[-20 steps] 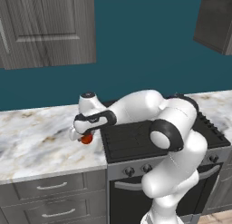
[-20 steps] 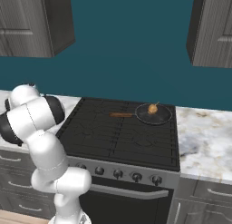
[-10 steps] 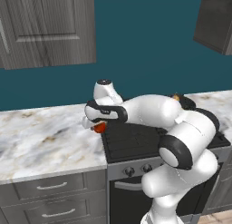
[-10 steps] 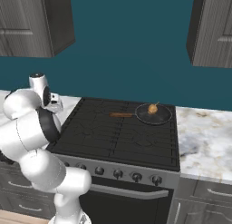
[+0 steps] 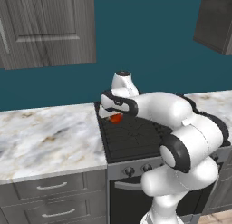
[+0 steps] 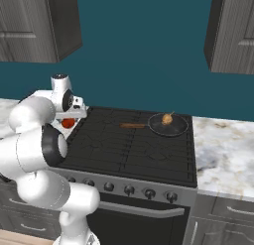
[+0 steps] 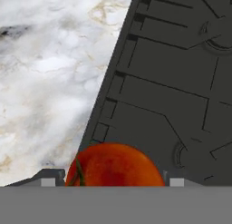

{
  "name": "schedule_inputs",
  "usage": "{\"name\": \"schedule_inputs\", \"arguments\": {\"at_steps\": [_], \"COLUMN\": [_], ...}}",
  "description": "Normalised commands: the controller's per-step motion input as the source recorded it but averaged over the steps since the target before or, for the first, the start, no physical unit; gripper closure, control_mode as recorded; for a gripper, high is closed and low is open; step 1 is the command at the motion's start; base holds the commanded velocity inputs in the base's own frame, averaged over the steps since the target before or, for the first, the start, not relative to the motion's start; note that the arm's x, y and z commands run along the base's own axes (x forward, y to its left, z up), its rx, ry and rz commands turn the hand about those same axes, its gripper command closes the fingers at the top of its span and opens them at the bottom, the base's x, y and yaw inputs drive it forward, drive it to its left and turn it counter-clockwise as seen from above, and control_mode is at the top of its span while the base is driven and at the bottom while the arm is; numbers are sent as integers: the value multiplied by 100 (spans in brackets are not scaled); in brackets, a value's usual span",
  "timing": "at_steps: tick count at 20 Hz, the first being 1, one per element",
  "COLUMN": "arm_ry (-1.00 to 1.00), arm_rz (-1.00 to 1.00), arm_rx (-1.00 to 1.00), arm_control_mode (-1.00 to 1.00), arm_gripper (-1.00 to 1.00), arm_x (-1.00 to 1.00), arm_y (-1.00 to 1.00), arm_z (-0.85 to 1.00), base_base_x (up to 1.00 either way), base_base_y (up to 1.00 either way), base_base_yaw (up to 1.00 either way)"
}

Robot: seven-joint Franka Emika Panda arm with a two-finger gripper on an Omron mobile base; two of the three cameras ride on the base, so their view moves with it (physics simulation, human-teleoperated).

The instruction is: Place the pan on the rear right burner on the stove. Then place the tomato and the onion in the pan and turn on the rear right burner.

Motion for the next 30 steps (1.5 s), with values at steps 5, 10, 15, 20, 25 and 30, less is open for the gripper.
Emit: {"name": "schedule_inputs", "arguments": {"at_steps": [5, 10, 15, 20, 25, 30], "arm_ry": [0, 0, 0, 0, 0, 0], "arm_rz": [-13, -12, -12, -10, -9, -8], "arm_rx": [0, 0, 0, 0, 0, 0], "arm_control_mode": [-100, -100, -100, -100, -100, -100], "arm_gripper": [100, 100, 100, 100, 100, 100], "arm_x": [43, 45, 48, 43, 36, 40], "arm_y": [-69, -65, -69, -75, -76, -76], "arm_z": [10, 0, 0, 0, 0, 0], "base_base_x": [0, 0, 0, 0, 0, 0], "base_base_y": [0, 0, 0, 0, 0, 0], "base_base_yaw": [0, 0, 0, 0, 0, 0]}}
